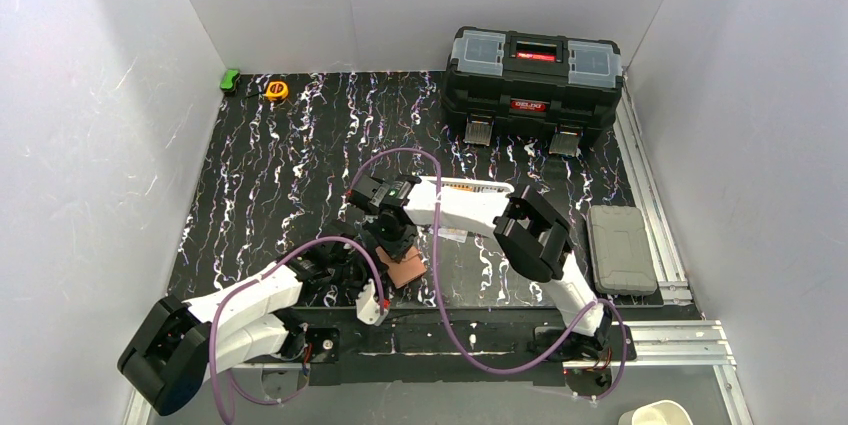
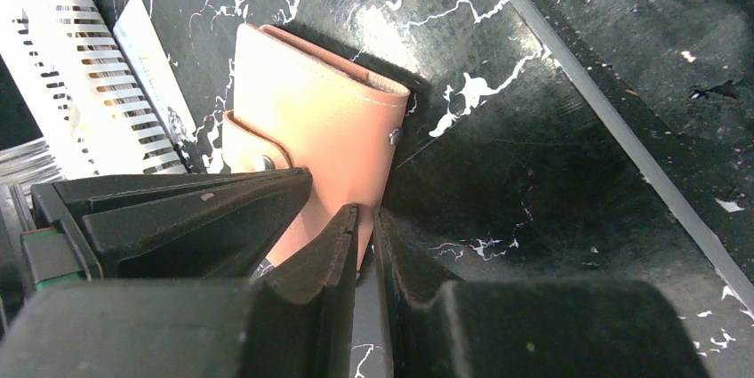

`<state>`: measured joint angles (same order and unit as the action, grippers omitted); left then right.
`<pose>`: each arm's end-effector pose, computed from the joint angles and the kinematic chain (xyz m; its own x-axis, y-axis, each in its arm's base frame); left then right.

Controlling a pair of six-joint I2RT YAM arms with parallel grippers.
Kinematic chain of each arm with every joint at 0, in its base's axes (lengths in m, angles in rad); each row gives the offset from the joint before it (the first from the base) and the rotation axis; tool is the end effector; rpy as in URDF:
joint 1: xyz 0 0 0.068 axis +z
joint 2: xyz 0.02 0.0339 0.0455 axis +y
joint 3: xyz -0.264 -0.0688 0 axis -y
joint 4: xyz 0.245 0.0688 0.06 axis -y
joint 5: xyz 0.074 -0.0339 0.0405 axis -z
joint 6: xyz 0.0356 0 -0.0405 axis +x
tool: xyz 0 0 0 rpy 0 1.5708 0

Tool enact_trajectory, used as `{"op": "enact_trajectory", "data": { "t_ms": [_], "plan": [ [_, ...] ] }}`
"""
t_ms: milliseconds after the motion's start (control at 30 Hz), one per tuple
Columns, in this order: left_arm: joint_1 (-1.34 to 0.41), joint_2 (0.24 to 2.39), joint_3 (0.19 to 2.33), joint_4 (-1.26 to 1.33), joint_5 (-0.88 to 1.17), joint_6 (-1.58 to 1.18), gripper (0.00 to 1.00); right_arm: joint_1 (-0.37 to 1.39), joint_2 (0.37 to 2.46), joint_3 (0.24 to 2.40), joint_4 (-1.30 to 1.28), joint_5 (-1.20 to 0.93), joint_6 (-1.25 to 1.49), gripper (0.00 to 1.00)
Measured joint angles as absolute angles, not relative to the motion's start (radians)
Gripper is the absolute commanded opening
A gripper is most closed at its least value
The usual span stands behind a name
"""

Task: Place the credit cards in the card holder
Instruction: Close the card holder at the center of the board, then move the card holder to the center of the board.

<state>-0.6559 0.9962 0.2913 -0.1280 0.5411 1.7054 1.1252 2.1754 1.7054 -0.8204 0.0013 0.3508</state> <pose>0.1254 -0.1196 0.1447 0.8688 0.4032 -0.2874 0.4741 -0.5100 0.7178 0.1923 0.4024 0.1679 -0.6990 -0.6661 -0.2603 -0.7049 0.7030 0.0939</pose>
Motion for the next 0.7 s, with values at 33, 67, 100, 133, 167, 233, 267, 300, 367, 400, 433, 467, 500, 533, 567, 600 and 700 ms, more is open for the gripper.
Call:
{"op": "enact_trajectory", "data": {
  "t_ms": [33, 67, 100, 133, 167, 233, 267, 300, 367, 400, 433, 467, 500, 533, 567, 600, 700],
  "plan": [
    [-0.656, 0.996, 0.291, -0.128, 0.542, 1.705, 0.12, 1.125, 2.175, 1.705, -0.820, 0.001, 0.352, 0.01],
    [-0.656, 0.996, 0.292, -0.128, 0.542, 1.704, 0.12, 1.125, 2.173, 1.701, -0.817, 0.001, 0.352, 0.01],
    [-0.656, 0.996, 0.292, -0.129, 0.542, 1.703, 0.12, 1.125, 2.168, 1.692, -0.809, 0.001, 0.356, 0.01],
    [-0.656, 0.995, 0.292, -0.130, 0.542, 1.702, 0.13, 1.125, 2.163, 1.684, -0.801, 0.001, 0.359, 0.03],
    [-0.656, 0.993, 0.292, -0.132, 0.541, 1.702, 0.14, 1.125, 2.155, 1.673, -0.790, 0.001, 0.362, 0.10],
    [-0.656, 0.984, 0.293, -0.141, 0.541, 1.700, 0.19, 1.124, 2.140, 1.655, -0.773, 0.001, 0.365, 0.28],
    [-0.656, 0.978, 0.294, -0.148, 0.541, 1.699, 0.22, 1.123, 2.126, 1.644, -0.759, -0.002, 0.372, 0.36],
    [-0.656, 0.969, 0.297, -0.163, 0.541, 1.692, 0.27, 1.123, 2.114, 1.632, -0.744, -0.010, 0.377, 0.45],
    [-0.656, 0.943, 0.318, -0.204, 0.536, 1.673, 0.59, 1.122, 2.092, 1.607, -0.708, -0.030, 0.385, 0.65],
    [-0.656, 0.926, 0.336, -0.262, 0.530, 1.650, 0.90, 1.119, 2.082, 1.597, -0.699, -0.028, 0.385, 0.73],
    [-0.656, 0.911, 0.343, -0.300, 0.526, 1.642, 0.98, 1.115, 2.070, 1.589, -0.696, -0.020, 0.386, 0.80],
    [-0.656, 0.895, 0.358, -0.363, 0.519, 1.618, 0.98, 1.103, 2.055, 1.573, -0.699, 0.006, 0.369, 0.90],
    [-0.656, 0.869, 0.392, -0.404, 0.519, 1.591, 0.98, 1.093, 2.045, 1.562, -0.702, 0.021, 0.374, 0.97],
    [-0.658, 0.847, 0.426, -0.442, 0.503, 1.563, 0.98, 1.065, 2.033, 1.551, -0.706, 0.020, 0.377, 0.98],
    [-0.657, 0.833, 0.451, -0.463, 0.490, 1.542, 0.98, 1.045, 2.024, 1.546, -0.707, 0.018, 0.379, 0.98],
    [-0.657, 0.818, 0.485, -0.482, 0.472, 1.510, 0.98, 1.028, 2.016, 1.541, -0.708, 0.018, 0.379, 0.98],
    [-0.656, 0.775, 0.615, -0.542, 0.403, 1.381, 0.98, 1.006, 1.981, 1.534, -0.727, 0.030, 0.380, 0.98]
  ]
}}
